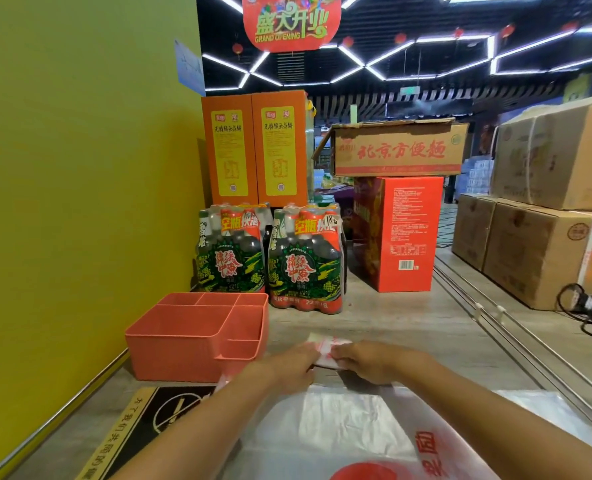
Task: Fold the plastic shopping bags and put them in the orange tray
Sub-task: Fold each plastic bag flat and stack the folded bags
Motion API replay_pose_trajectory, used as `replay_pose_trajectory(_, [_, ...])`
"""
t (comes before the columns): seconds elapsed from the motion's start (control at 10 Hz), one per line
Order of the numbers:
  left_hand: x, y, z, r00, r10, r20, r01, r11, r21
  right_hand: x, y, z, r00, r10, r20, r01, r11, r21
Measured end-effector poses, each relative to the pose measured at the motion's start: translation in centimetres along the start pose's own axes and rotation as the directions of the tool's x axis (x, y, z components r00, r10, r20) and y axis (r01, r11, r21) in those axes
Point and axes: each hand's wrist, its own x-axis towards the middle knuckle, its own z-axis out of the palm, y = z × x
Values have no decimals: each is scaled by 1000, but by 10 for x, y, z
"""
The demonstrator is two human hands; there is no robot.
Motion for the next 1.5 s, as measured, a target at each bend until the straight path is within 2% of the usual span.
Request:
replay_pose_trajectory(0.3, [2,-4,-12,998,-64,17,65,993,-94,10,15,11,999,32,-27,-30,995,94])
replay_pose_trajectory(0.4, [5,1,-7,989,-96,111,106,990,-95,11,15,19,998,66,-24,-63,992,106])
replay_pose_trajectory(0.5, [6,4,-1,983,-93,156,103,993,-59,9,12,22,993,102,62,-109,988,108])
replay_pose_trajectory(0.7, [7,15,-4,966,-151,212,141,988,60,9,6,24,982,141,130,-149,987,55])
replay_pose_trajectory(0.8, [-4,24,-22,981,-87,176,89,996,-1,0,-4,2,986,141,92,-153,979,134])
replay_pose_trajectory(0.9, [-18,26,-45,998,-59,-11,57,986,-158,-11,-3,-21,990,130,-55,-112,961,253])
replay_pose_trajectory(1.0, [-40,32,-63,992,4,-123,-18,994,-109,-40,0,-36,980,114,-164,-84,980,180])
replay_pose_trajectory(1.1, [-72,39,-67,966,126,-225,-148,985,-85,-87,-7,-41,960,46,-275,-9,991,136])
replay_pose_trajectory(1.2, [-119,53,-53,966,196,-168,-202,979,-19,-148,-26,-30,946,-51,-321,72,996,55])
replay_pose_trajectory(1.3, [-171,77,-33,966,246,-77,-247,969,-14,-208,-44,-6,952,-90,-292,94,996,-4])
replay_pose_trajectory(1.5, [-235,118,14,945,325,27,-317,936,-153,-288,-66,47,974,-191,-122,208,967,149])
